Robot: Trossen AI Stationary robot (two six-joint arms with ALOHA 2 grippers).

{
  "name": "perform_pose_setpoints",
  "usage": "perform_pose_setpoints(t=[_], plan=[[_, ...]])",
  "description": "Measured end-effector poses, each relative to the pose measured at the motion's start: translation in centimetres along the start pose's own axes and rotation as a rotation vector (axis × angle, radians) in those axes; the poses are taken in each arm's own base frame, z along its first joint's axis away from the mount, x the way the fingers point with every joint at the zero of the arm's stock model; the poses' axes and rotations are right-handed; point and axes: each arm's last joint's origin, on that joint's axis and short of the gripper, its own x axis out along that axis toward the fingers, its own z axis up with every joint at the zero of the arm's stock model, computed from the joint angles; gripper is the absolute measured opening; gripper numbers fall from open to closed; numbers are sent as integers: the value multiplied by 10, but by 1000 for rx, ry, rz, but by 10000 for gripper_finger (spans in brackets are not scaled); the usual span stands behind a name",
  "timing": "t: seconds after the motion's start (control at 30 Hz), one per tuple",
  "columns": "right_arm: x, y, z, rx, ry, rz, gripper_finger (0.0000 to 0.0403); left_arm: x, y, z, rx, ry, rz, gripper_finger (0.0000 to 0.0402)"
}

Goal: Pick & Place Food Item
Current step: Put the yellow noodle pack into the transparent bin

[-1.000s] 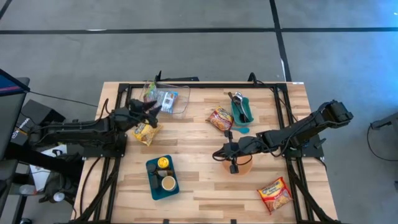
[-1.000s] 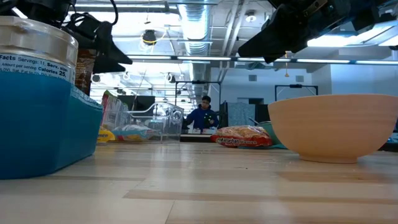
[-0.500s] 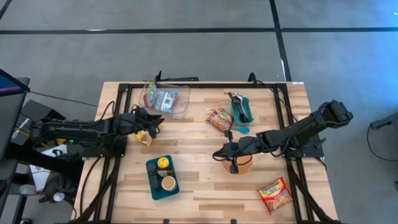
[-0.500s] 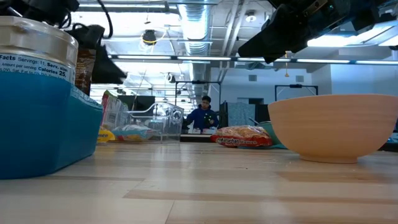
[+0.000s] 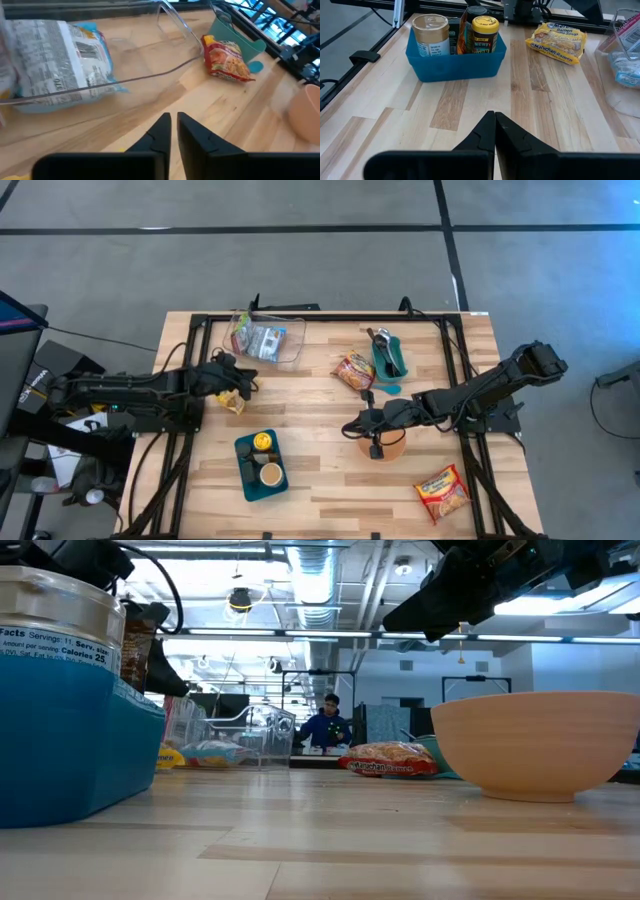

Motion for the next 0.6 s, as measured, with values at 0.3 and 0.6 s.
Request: perform_pose_setpoints(t=[0.3, 0.6], plan=[[0, 0, 0, 0, 0, 0, 0, -8, -14, 22, 56, -7, -76, 1], [0, 0, 0, 0, 0, 0, 0, -25, -30, 64, 149, -111, -83, 0]])
